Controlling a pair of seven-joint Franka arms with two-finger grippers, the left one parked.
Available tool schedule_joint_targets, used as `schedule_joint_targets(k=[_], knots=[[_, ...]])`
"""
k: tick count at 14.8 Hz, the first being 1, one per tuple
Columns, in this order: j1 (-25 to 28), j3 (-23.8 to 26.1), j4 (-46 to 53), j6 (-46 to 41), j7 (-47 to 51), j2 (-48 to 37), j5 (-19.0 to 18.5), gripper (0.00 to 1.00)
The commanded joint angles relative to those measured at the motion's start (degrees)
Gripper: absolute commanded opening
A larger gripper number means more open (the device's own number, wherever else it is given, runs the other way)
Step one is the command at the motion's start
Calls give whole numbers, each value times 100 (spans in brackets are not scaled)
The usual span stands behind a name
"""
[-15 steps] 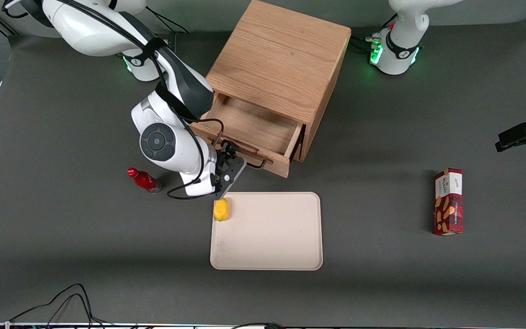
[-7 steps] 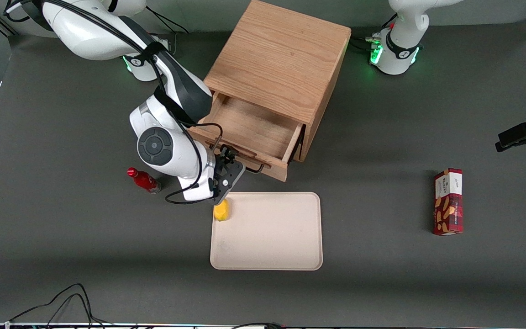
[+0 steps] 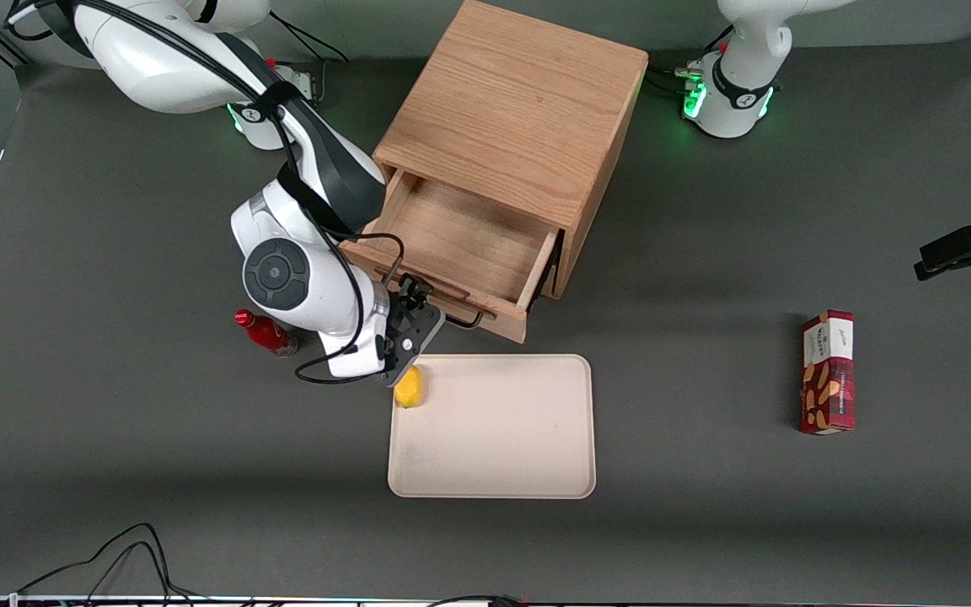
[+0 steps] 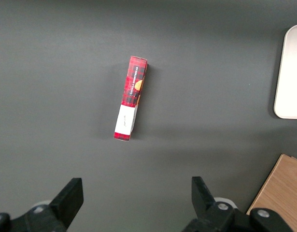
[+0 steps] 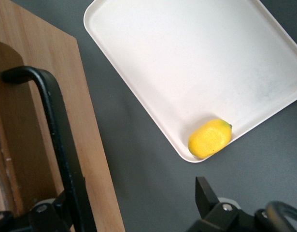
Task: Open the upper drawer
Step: 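Pull the upper drawer handle outward from the cabinet with the right gripper, then keep pulling the drawer further open with the right gripper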
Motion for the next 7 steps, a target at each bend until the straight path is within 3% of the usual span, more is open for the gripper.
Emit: schedule_joint_targets(k=[1, 7], knots=[[-1, 5, 367, -88, -160, 226, -120, 100], [-1, 5, 604, -88, -160, 402, -208, 100]])
